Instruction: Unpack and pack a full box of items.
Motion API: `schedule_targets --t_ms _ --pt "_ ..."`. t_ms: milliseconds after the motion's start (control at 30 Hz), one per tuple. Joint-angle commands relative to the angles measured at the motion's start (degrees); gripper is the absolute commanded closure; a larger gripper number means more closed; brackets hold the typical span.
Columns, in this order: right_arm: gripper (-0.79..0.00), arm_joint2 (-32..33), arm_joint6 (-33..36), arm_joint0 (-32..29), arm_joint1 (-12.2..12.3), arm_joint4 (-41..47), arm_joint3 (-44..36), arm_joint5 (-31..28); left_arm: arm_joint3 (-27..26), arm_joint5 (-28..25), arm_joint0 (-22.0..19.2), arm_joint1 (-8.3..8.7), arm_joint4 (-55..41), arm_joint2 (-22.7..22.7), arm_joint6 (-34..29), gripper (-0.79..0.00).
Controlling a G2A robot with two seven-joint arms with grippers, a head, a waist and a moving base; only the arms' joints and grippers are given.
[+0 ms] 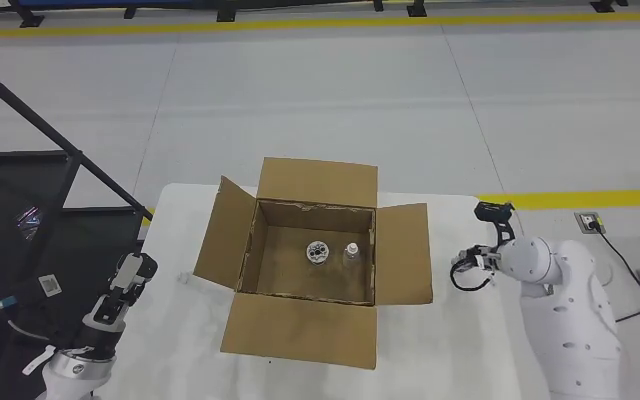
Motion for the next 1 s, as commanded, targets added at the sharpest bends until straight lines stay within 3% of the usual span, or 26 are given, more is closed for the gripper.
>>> schedule_targets --t_ms 0,200,367,533,700,967 --pt "0.000 1.76 -1.20 -2.16 0.14 1.89 -7.39 1.13 0.00 0.00 0.00 0.00 0.00 0.00 0.00 -0.785" --pt "0.000 5.30 -8.84 -12.32 -0.32 12.22 -35.53 7.69 0.00 0.00 0.00 0.00 0.00 0.00 0.00 -0.785" --pt "0.000 -1.47 -12.57 -16.11 -0.73 16.73 -45.66 5.74 0.00 0.00 0.00 0.00 0.00 0.00 0.00 -0.785" --pt "0.000 -15.95 -7.26 -10.22 -1.14 13.44 -41.31 2.81 0.00 0.00 0.00 0.00 0.00 0.00 0.00 -0.785" --pt "0.000 -31.84 -5.58 -0.72 -3.09 7.30 -29.87 5.41 0.00 0.00 0.00 0.00 0.00 0.00 0.00 -0.785" --pt "0.000 -46.41 -5.85 8.12 -6.69 2.12 -16.32 8.79 0.00 0.00 0.00 0.00 0.00 0.00 0.00 -0.785"
